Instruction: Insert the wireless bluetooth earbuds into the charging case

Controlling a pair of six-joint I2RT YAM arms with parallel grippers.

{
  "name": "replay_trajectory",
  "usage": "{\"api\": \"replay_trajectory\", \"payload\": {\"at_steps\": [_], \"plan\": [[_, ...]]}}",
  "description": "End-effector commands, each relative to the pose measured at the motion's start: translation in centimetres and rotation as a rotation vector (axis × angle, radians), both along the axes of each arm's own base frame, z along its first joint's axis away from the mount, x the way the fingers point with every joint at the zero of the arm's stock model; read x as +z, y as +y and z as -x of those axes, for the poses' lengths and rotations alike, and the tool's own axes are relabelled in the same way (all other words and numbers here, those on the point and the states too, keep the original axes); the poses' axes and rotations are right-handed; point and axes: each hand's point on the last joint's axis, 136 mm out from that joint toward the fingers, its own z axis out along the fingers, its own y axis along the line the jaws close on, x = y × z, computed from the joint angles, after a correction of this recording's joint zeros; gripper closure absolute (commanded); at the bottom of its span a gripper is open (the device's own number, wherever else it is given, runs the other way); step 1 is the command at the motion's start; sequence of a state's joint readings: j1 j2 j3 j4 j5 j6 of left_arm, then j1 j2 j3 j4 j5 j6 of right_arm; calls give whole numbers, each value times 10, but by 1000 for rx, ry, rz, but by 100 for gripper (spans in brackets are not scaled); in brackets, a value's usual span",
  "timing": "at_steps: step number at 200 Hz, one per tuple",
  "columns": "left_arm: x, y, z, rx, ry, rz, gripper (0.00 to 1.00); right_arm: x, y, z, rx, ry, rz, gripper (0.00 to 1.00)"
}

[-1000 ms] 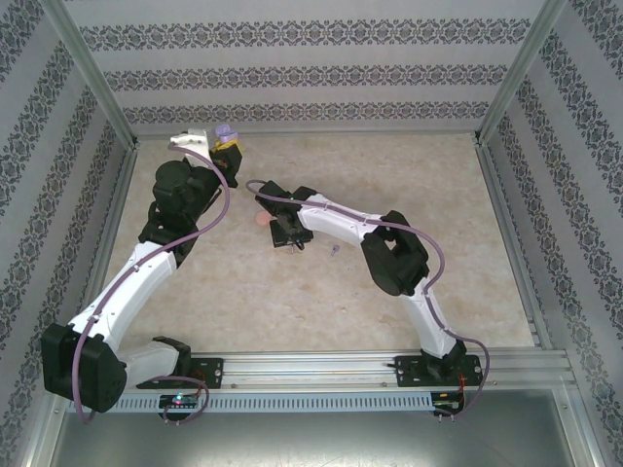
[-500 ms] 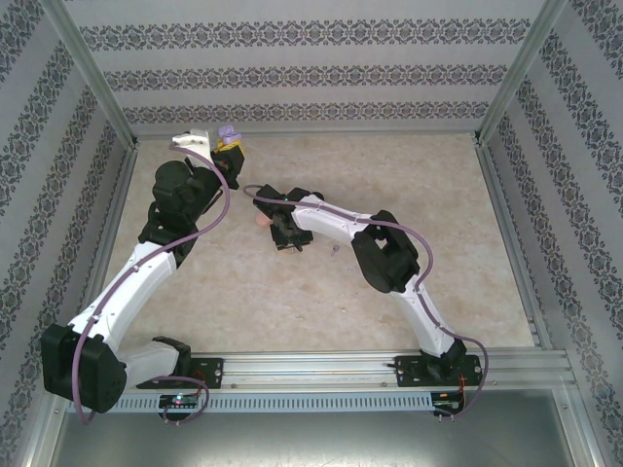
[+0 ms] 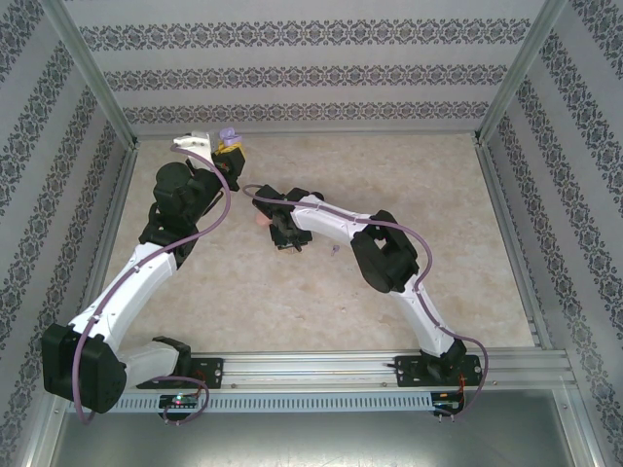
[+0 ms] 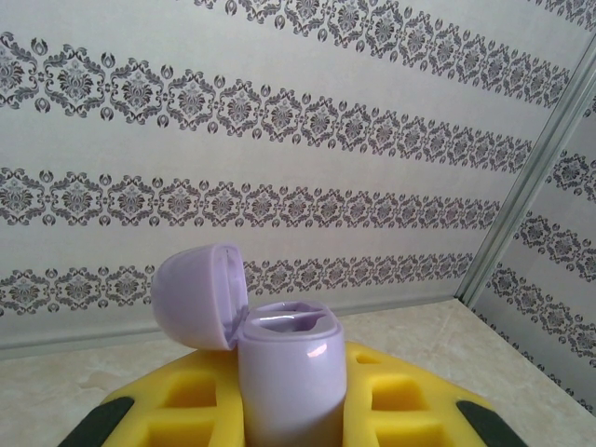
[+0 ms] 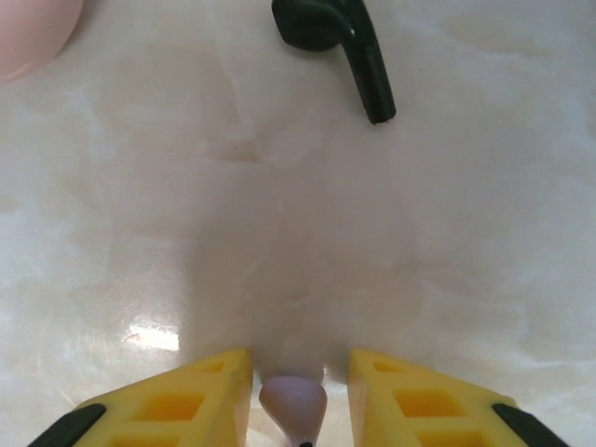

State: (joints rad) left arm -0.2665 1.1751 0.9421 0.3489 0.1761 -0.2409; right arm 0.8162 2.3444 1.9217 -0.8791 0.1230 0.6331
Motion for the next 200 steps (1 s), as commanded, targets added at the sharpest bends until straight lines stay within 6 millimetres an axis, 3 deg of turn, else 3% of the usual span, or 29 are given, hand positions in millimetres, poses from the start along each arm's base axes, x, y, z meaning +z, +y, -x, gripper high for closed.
{"api": "replay_trajectory", "payload": {"at_steps": [1, 50, 79, 115, 153, 200], "plan": [[13, 0, 5, -10, -54, 27, 100, -14, -2, 8, -10, 27, 32, 71], [12, 0, 4, -15, -48, 41, 100, -10, -2, 9, -18, 23, 18, 81], [9, -1, 4, -18, -37, 53, 100, 6, -9, 6, -37, -20, -12, 85], [-1, -1, 1, -16, 1, 60, 100, 42, -29, -6, -74, -110, -63, 86], [-31, -8, -3, -68, 59, 67, 100, 82, -58, -18, -108, -201, -117, 86], [-75, -44, 13, -317, 95, 64, 100, 146, -102, -37, -133, -328, -196, 86]]}}
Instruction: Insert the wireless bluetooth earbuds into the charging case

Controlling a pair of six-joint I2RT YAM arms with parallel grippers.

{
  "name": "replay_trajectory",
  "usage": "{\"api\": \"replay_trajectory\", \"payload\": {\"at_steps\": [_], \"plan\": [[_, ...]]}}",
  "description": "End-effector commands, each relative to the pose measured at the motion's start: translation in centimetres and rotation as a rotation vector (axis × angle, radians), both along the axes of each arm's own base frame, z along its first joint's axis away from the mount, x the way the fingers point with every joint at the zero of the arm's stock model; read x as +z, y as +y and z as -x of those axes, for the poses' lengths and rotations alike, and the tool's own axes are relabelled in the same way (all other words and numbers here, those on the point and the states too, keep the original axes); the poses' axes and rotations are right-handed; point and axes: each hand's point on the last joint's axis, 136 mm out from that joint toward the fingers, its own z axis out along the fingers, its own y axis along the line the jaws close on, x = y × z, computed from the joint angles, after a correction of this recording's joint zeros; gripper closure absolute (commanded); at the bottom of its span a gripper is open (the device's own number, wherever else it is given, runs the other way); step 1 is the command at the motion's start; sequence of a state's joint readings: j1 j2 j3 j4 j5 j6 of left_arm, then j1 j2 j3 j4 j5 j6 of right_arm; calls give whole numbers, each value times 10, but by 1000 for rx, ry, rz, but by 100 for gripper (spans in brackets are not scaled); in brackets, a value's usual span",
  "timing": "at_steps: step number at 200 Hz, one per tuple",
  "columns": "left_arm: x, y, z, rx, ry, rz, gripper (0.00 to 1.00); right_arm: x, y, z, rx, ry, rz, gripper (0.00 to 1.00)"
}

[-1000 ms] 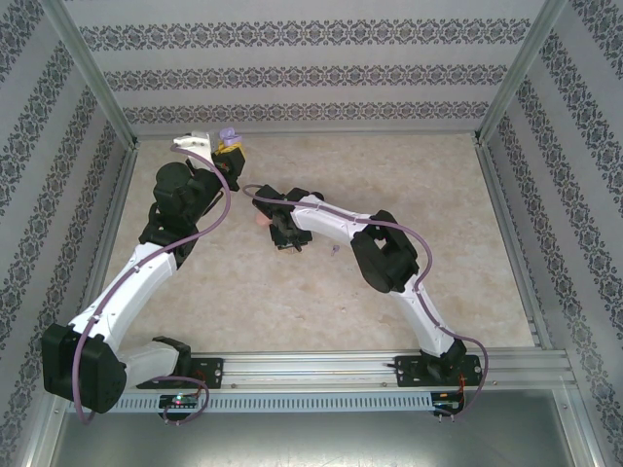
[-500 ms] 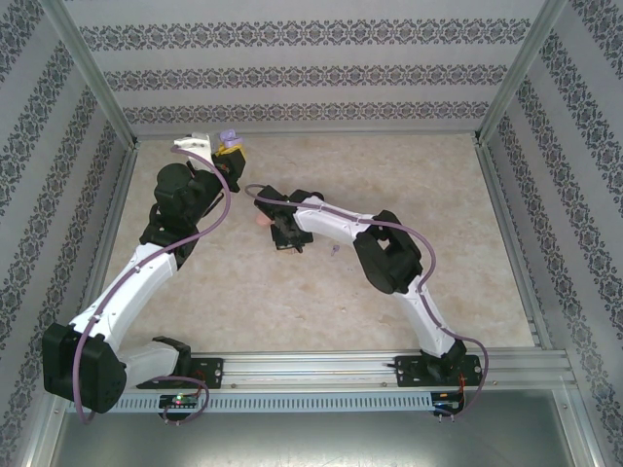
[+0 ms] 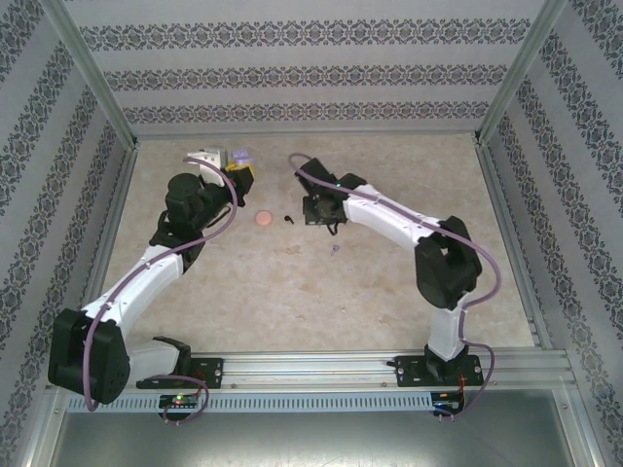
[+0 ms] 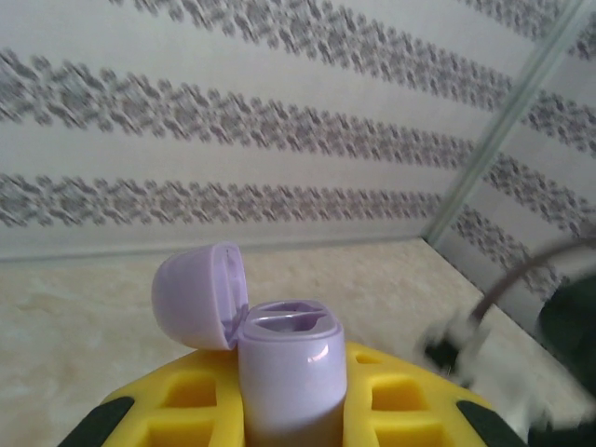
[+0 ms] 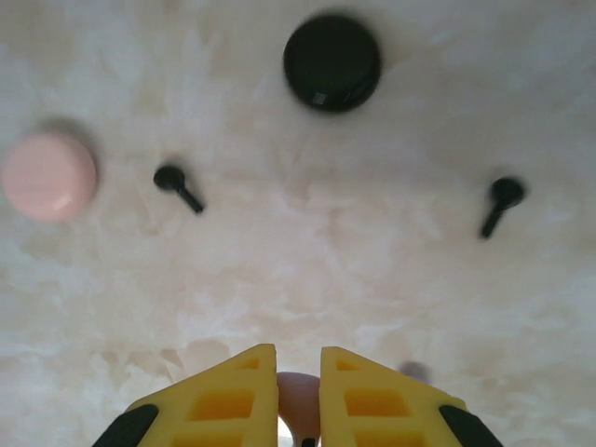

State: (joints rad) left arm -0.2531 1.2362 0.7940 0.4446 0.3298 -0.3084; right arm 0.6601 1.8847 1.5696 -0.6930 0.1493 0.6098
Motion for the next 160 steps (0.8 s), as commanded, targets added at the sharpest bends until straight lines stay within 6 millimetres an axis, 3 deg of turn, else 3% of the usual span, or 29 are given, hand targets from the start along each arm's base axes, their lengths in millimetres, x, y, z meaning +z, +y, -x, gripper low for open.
{"api": "replay_trajectory", "payload": {"at_steps": [1, 34, 61, 104, 160], "plan": [[-2, -25, 13, -183, -43, 43, 100, 35, -20, -10, 3, -97, -20, 86], [-22, -55, 26, -392, -1, 68, 100, 89, -41, -17, 16, -218, -92, 86], [-30, -76, 29, -514, -4, 77, 100, 133, -47, -14, 55, -315, -181, 86], [-29, -120, 33, -670, -72, 52, 100, 182, -47, 1, 128, -422, -295, 86], [-11, -164, 42, -758, -317, -59, 100, 224, -42, 31, 268, -570, -398, 86]]}}
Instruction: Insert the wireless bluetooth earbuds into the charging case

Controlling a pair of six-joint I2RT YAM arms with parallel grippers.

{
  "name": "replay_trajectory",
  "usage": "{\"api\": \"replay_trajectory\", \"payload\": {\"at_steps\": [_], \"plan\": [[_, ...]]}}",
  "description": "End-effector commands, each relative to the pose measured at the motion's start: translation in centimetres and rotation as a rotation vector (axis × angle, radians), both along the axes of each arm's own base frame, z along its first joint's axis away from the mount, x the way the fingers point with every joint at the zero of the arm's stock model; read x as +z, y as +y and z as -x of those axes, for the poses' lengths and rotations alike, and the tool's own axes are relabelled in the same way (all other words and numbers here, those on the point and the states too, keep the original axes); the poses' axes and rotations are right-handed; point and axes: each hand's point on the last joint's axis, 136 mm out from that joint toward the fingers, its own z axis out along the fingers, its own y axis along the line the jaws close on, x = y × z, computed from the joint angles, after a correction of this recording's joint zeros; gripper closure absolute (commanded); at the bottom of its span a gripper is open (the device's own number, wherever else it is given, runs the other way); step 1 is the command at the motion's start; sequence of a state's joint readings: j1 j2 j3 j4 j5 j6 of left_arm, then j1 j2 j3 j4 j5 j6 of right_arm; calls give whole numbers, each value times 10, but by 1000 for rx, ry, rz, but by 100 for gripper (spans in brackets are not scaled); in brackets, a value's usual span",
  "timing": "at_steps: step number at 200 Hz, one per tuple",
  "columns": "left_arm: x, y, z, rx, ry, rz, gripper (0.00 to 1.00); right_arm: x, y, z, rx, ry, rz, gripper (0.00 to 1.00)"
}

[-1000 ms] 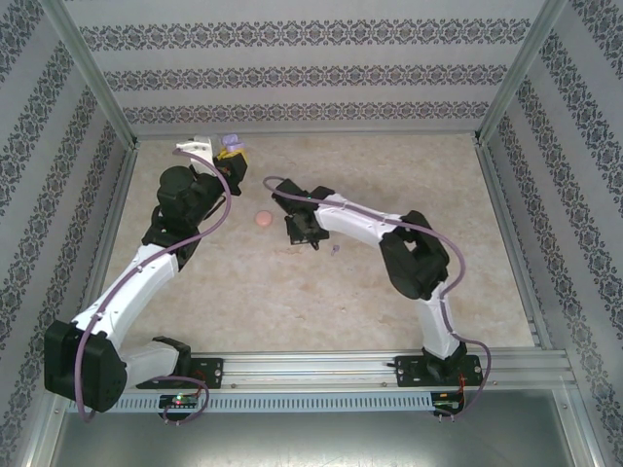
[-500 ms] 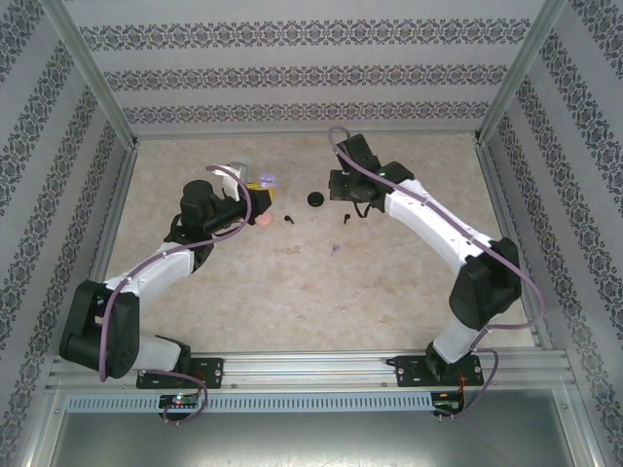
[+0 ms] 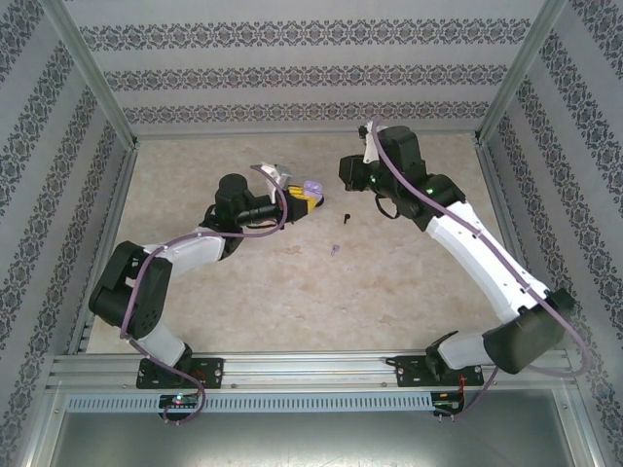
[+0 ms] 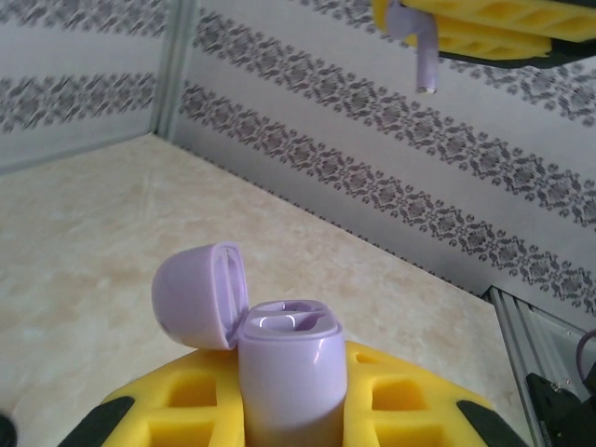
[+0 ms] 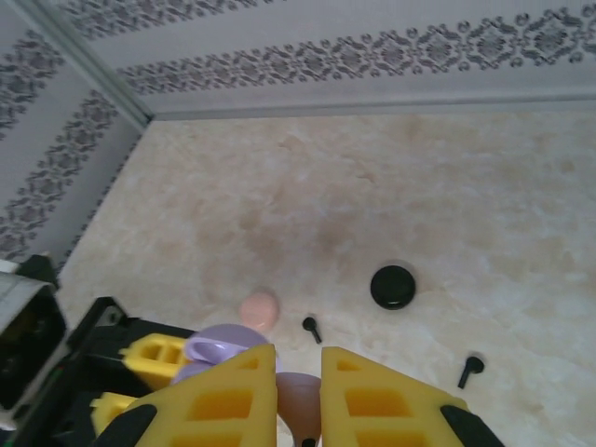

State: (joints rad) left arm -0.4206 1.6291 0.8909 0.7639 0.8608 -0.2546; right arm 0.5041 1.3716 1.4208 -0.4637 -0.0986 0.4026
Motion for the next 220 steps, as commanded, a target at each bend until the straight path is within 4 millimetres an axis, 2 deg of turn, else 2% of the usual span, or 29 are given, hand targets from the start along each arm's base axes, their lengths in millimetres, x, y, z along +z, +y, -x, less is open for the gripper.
{"api": "replay_trajectory", "payload": {"at_steps": [1, 58, 95, 220], "plan": [[37, -16, 10, -60, -273, 27, 100, 27, 3, 12, 88, -118, -40, 86], [71, -27, 23, -40, -501, 13, 100, 56, -2, 47, 176, -281, -90, 86], [85, -25, 29, 14, -593, 20, 100, 65, 0, 57, 214, -346, -127, 86], [90, -27, 37, 28, -622, 52, 100, 47, 33, 52, 275, -320, -171, 86]]}}
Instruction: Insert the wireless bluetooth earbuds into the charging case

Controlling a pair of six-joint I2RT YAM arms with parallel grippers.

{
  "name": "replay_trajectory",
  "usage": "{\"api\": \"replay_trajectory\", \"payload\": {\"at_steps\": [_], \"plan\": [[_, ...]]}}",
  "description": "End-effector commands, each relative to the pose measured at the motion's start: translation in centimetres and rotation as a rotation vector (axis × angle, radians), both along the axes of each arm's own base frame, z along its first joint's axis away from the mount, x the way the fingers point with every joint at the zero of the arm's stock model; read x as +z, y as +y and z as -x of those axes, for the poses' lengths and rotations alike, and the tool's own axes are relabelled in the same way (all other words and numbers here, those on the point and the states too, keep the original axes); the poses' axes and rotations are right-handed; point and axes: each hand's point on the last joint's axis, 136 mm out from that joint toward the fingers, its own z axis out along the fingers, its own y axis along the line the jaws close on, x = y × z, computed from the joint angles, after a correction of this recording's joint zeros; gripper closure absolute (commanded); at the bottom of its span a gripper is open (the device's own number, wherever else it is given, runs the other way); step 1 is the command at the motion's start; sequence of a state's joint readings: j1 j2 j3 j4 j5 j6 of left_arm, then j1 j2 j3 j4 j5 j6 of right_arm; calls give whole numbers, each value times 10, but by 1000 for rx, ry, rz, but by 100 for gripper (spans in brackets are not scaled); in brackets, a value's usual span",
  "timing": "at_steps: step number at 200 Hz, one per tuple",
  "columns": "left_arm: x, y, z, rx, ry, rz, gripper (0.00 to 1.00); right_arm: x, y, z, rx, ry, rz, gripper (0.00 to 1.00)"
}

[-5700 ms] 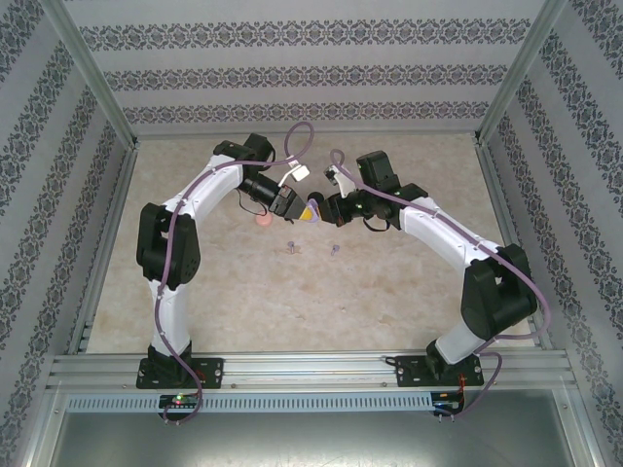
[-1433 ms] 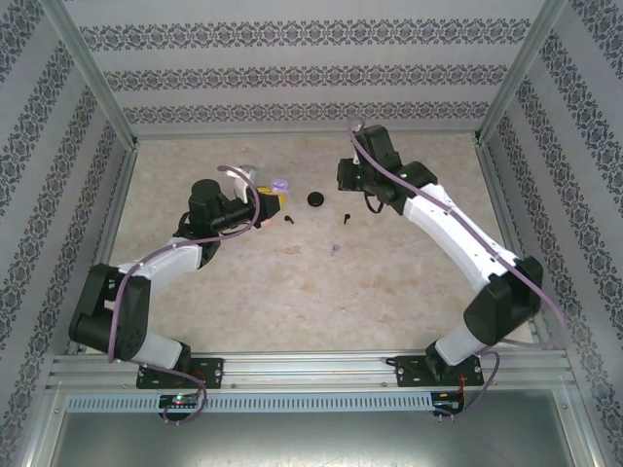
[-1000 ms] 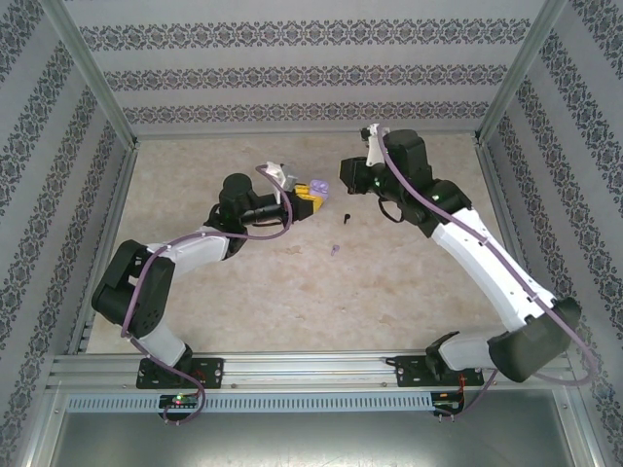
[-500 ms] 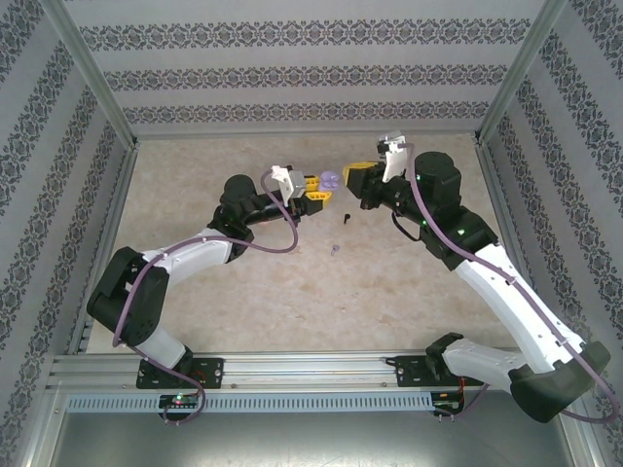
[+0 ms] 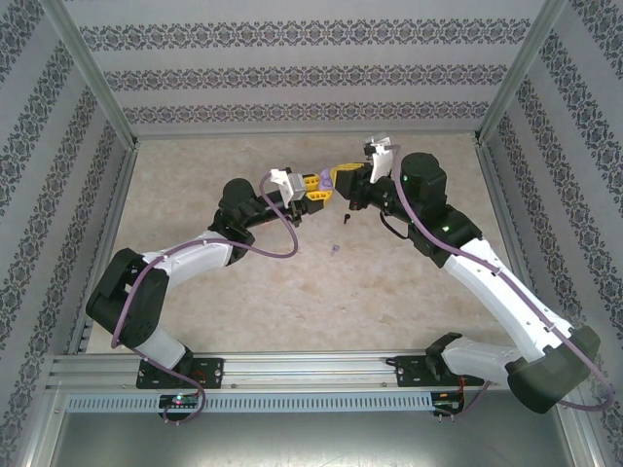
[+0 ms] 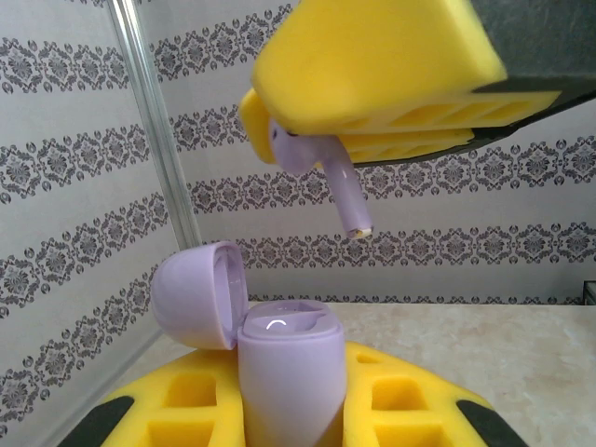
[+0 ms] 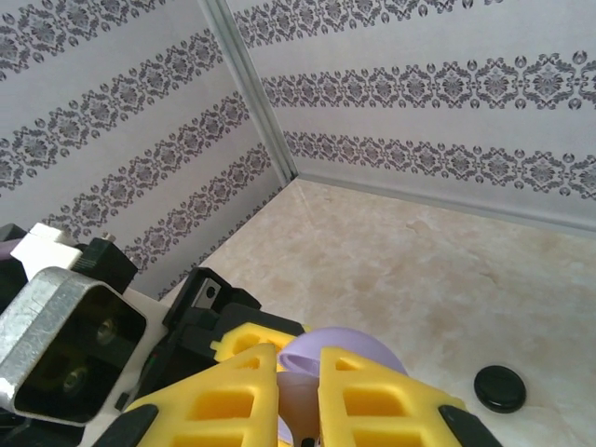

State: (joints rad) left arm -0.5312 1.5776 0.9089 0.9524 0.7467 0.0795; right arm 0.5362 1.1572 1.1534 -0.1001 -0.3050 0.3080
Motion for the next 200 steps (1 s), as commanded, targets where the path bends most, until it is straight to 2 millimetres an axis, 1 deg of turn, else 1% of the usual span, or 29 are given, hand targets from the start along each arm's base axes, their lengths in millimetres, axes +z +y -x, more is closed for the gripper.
{"api": "replay_trajectory", "payload": {"at_steps": [1, 40, 137, 174, 200], "plan": [[22, 0, 12, -7, -86, 45, 100, 4, 8, 0, 19, -25, -24, 86], [26, 2, 14, -7, -92, 53, 100, -1, 9, -4, 8, -15, -17, 87], [37, 4, 20, -12, -106, 70, 100, -24, 11, -14, -13, 32, 8, 88], [39, 4, 20, -14, -108, 74, 100, -28, 12, -14, -5, 38, 20, 88], [41, 5, 21, -14, -111, 76, 100, -32, 9, -15, -22, 28, 47, 89]]}}
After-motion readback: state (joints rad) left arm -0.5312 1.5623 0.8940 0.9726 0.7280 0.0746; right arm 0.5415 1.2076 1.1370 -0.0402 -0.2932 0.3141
